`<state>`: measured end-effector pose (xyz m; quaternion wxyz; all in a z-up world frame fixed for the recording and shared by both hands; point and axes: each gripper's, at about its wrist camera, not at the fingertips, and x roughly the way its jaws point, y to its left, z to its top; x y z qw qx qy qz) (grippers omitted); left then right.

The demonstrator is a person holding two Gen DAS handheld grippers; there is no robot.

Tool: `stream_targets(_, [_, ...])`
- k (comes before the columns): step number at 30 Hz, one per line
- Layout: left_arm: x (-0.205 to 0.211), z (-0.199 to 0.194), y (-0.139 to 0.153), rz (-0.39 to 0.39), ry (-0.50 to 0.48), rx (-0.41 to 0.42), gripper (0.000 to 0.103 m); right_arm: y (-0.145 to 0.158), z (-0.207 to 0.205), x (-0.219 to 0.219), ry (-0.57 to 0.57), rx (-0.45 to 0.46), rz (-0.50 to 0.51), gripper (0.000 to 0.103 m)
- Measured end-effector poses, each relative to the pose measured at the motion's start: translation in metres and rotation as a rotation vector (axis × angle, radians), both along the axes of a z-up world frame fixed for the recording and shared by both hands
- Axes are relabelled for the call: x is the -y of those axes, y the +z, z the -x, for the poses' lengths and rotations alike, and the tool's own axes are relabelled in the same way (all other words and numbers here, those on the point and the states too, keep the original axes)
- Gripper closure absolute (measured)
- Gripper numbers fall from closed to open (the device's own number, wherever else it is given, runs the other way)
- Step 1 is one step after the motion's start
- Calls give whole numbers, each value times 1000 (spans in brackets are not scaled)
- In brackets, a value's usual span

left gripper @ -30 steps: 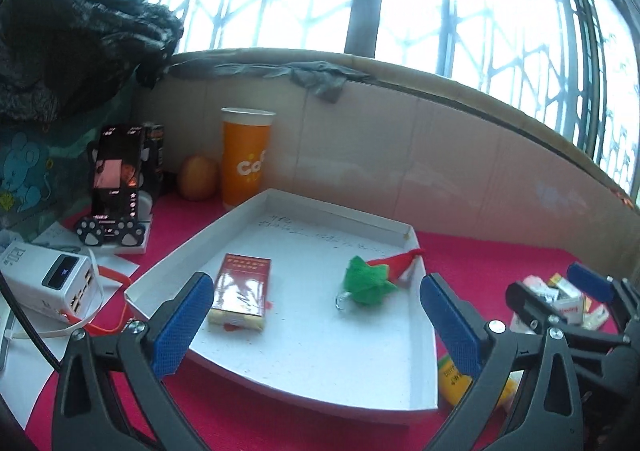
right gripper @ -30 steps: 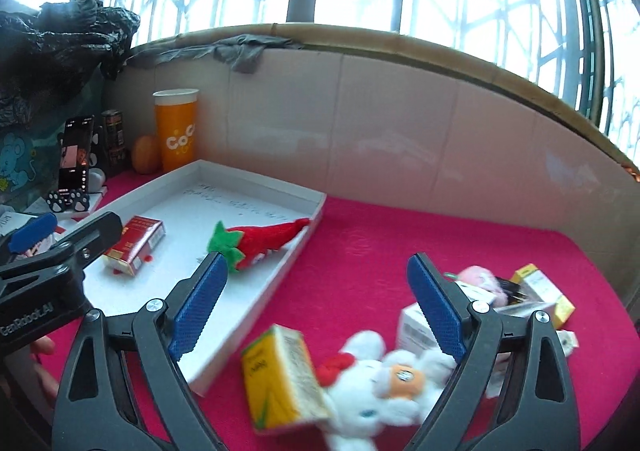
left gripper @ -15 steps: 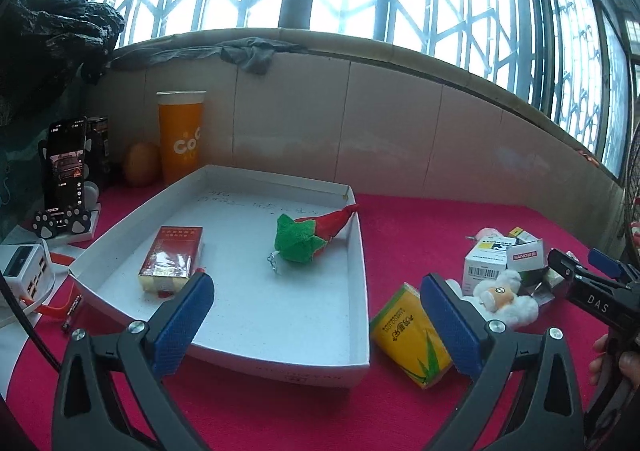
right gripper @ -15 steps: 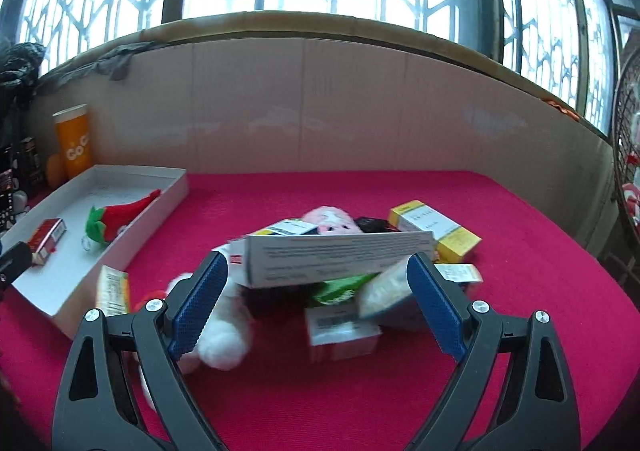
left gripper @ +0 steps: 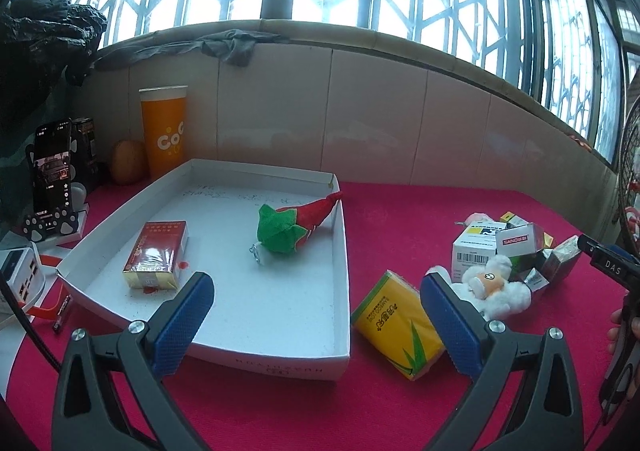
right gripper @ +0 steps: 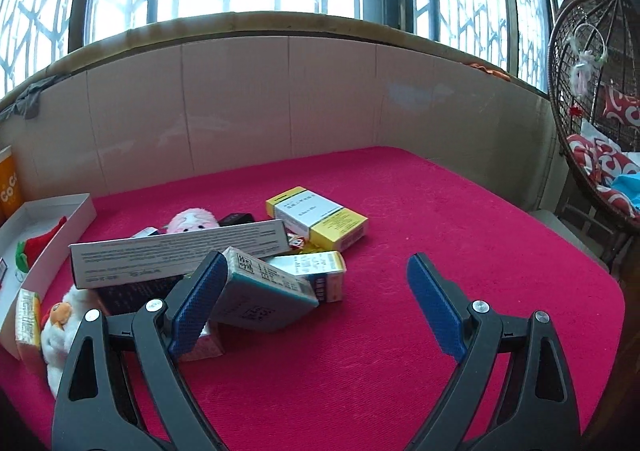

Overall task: Organize objects
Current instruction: 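Move the right gripper to the pink tissue pack and grasp it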

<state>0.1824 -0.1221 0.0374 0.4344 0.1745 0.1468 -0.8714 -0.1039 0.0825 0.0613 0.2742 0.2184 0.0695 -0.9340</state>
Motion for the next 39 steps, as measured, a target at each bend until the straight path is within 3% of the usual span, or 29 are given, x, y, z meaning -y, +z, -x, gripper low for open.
stream_targets(6, [-1,4,-1,-14,-62,-2,0,-5,13,-19,-33,60,33,11])
stream_targets(13, [-14,26,-2,-52,-258,30,0,-6,14,-18,-22,67,29,11])
stream_targets(19, [-6,63,-3,-29,-399,131,0,-7,16,-22,-9,83,50,11])
stream_targets(25, [10,86,-8,-114,-548,190,0,-12,28,-33,16,173,108,11])
stream_targets(29, [12,89,-15,-152,-594,221,0,-21,30,-33,86,247,82,11])
stream_targets(34, [6,99,-28,-148,-632,302,0,-26,13,-16,173,254,-1,11])
stream_targets(39, [-1,104,-32,-143,-642,329,0,-36,7,4,201,279,-87,11])
